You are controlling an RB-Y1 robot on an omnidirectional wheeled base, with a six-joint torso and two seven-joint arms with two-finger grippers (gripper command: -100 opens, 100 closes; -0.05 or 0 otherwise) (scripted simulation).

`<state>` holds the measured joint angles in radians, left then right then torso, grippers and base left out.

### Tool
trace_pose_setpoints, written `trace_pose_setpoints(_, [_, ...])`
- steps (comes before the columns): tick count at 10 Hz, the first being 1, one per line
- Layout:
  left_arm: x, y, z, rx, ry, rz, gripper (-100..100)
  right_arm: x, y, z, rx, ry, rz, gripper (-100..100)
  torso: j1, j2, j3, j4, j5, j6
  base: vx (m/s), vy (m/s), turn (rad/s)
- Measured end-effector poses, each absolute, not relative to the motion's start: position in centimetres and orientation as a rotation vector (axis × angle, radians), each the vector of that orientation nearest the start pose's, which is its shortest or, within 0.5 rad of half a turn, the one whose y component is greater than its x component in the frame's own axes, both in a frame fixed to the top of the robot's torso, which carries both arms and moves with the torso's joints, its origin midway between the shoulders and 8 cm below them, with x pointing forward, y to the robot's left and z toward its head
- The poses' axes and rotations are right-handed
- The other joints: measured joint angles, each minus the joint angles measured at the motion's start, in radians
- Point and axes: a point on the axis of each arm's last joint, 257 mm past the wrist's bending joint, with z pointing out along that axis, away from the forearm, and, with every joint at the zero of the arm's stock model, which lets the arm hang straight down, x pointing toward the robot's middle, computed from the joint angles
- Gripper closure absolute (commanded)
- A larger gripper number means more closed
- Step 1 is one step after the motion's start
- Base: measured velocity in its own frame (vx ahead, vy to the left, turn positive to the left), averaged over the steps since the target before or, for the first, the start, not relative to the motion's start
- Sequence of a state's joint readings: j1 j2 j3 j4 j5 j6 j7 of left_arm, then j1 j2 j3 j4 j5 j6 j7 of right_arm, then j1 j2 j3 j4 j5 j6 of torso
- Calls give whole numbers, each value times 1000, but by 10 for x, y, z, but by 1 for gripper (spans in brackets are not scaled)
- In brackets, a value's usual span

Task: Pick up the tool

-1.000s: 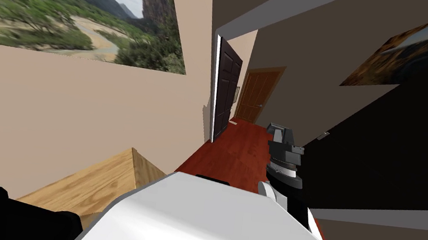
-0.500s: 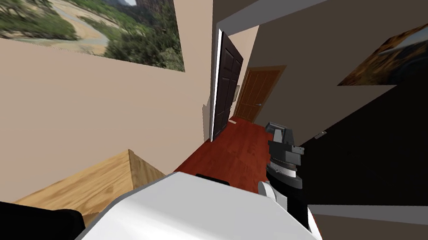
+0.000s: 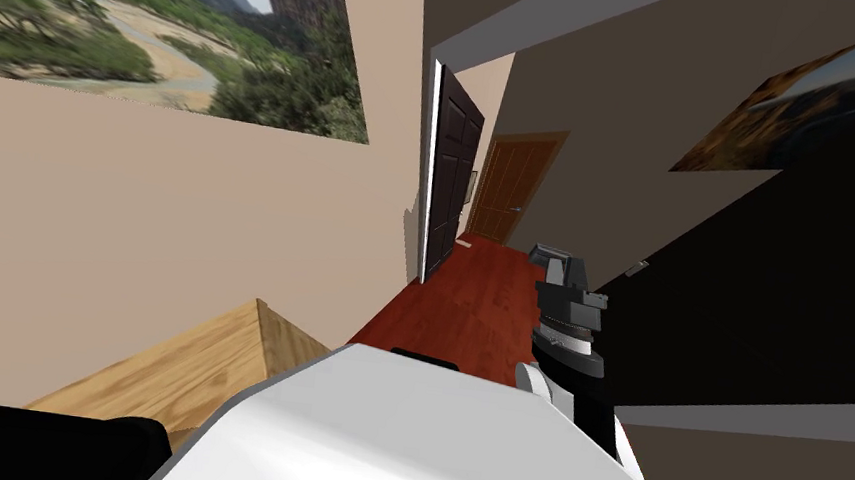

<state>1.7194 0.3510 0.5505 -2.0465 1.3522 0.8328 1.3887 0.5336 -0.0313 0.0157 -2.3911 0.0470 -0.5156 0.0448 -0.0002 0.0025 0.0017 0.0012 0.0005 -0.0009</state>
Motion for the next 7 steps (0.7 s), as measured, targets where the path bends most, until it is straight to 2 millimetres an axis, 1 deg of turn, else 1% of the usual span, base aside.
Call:
trace_pose_setpoints(1, [-213, 445, -317, -2750, -1382, -87, 100, 317, -262, 64, 514, 607, 1258, 0, 0, 0, 0, 0, 0, 0, 0, 0, 0])
trace_pose_setpoints(2, [-213, 445, -317, -2750, -1382, -87, 0, 317, -262, 64, 514, 607, 1258, 0, 0, 0, 0, 0, 0, 0, 0, 0, 0])
trace_pose_setpoints(3, [-213, 445, -317, -2750, -1382, -87, 100, 317, -262, 64, 514, 607, 1258, 0, 0, 0, 0, 0, 0, 0, 17, 3, 69])
trace_pose_setpoints(6, [-215, 448, -304, -2760, -1363, -87, 100, 317, -262, 64, 514, 607, 1258, 0, 0, -2, -1, 0, 0, 0, 22, -1, 39])
trace_pose_setpoints(7, [-215, 448, -303, -2762, -1360, -87, 0, 317, -262, 64, 514, 607, 1258, 0, 0, -1, -1, 0, 0, 0, 0, 0, 0])
